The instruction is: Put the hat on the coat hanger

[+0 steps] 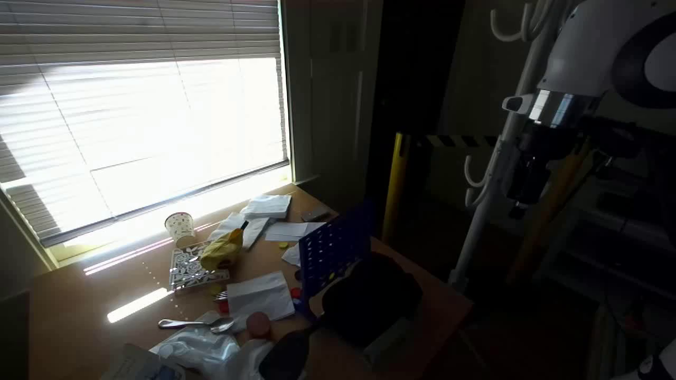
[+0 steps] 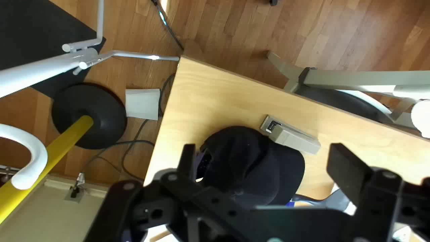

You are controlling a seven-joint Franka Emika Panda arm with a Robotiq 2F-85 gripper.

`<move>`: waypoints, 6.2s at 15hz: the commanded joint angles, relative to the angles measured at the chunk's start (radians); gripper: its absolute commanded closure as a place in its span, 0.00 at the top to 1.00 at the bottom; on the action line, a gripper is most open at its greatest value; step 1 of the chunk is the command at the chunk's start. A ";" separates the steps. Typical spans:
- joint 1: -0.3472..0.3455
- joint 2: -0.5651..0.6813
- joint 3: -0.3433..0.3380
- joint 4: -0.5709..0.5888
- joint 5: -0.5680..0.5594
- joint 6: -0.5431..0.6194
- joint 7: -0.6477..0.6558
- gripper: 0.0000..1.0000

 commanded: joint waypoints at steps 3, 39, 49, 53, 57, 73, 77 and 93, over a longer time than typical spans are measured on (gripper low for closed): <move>-0.006 0.001 0.005 0.002 0.004 -0.003 -0.003 1.00; 0.158 0.710 0.106 0.079 0.039 0.944 -0.671 1.00; 0.048 0.859 0.156 0.178 0.339 0.907 -1.233 1.00; -0.066 0.856 0.232 0.176 0.313 0.880 -1.300 1.00; -0.079 0.827 0.213 0.140 0.239 0.856 -1.241 1.00; -0.101 0.857 0.262 0.138 0.298 0.840 -1.348 0.79; -0.105 0.860 0.262 0.142 0.299 0.846 -1.360 0.82; -0.113 0.881 0.271 0.149 0.307 0.872 -1.359 0.57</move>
